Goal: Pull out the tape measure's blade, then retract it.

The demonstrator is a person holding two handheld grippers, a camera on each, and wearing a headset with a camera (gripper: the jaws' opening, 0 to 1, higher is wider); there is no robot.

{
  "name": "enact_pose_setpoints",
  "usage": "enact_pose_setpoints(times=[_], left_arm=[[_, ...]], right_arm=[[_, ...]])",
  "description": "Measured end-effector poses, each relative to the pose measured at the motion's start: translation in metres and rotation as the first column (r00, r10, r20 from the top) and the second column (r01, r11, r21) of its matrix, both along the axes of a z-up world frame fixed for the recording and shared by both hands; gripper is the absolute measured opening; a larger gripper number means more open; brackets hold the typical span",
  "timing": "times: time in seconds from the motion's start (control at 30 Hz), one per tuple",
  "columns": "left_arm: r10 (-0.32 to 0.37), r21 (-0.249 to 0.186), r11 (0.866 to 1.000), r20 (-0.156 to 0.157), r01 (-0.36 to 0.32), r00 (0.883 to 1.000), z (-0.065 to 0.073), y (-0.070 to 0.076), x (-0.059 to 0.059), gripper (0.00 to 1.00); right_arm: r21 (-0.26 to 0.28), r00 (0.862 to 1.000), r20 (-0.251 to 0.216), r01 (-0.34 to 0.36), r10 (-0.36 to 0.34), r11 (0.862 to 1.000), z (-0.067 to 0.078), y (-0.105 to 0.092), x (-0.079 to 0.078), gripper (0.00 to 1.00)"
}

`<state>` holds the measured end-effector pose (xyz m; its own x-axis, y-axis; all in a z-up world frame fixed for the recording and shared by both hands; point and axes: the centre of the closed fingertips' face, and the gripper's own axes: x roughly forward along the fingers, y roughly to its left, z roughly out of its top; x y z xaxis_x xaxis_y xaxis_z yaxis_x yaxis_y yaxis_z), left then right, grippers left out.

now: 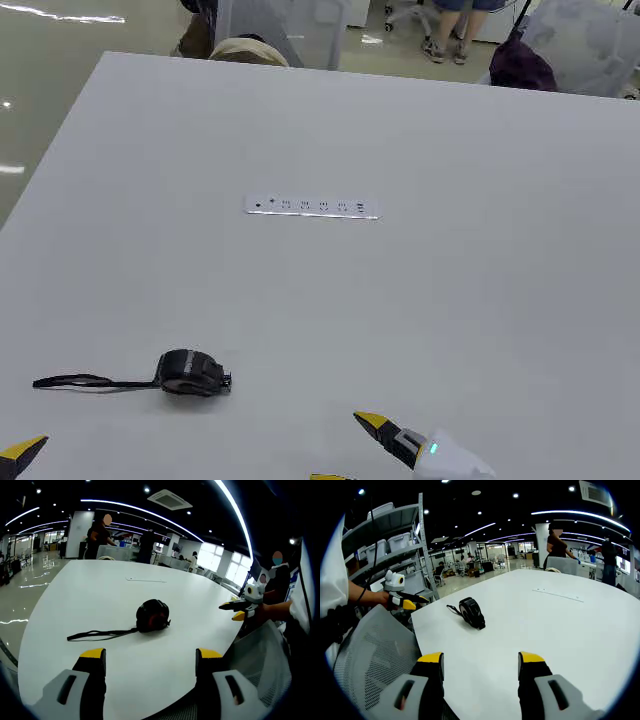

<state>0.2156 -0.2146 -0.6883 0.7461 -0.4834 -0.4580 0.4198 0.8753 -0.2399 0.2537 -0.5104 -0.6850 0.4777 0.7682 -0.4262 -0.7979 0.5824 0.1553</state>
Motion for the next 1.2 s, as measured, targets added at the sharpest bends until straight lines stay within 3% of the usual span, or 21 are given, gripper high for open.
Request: enact_pose_setpoints(times=[0.67,1.2], left_arm=[[-0.002,0.006,1.000,0.004,0.002,1.000,0.011,-0.007,0.000,0.70],[-0.019,0.010,1.000,-0.002,0.019,1.000,0.007,-0.007,0.000,0.70]], right_arm=[[-0.002,1.000,-0.003,0.007,-0.007,1.000,-0.004,-0.001,-0.001,0.59],[-0.001,1.000,-0.010,0.000,0.000,1.000,-0.005,0.000,-0.002,0.59]])
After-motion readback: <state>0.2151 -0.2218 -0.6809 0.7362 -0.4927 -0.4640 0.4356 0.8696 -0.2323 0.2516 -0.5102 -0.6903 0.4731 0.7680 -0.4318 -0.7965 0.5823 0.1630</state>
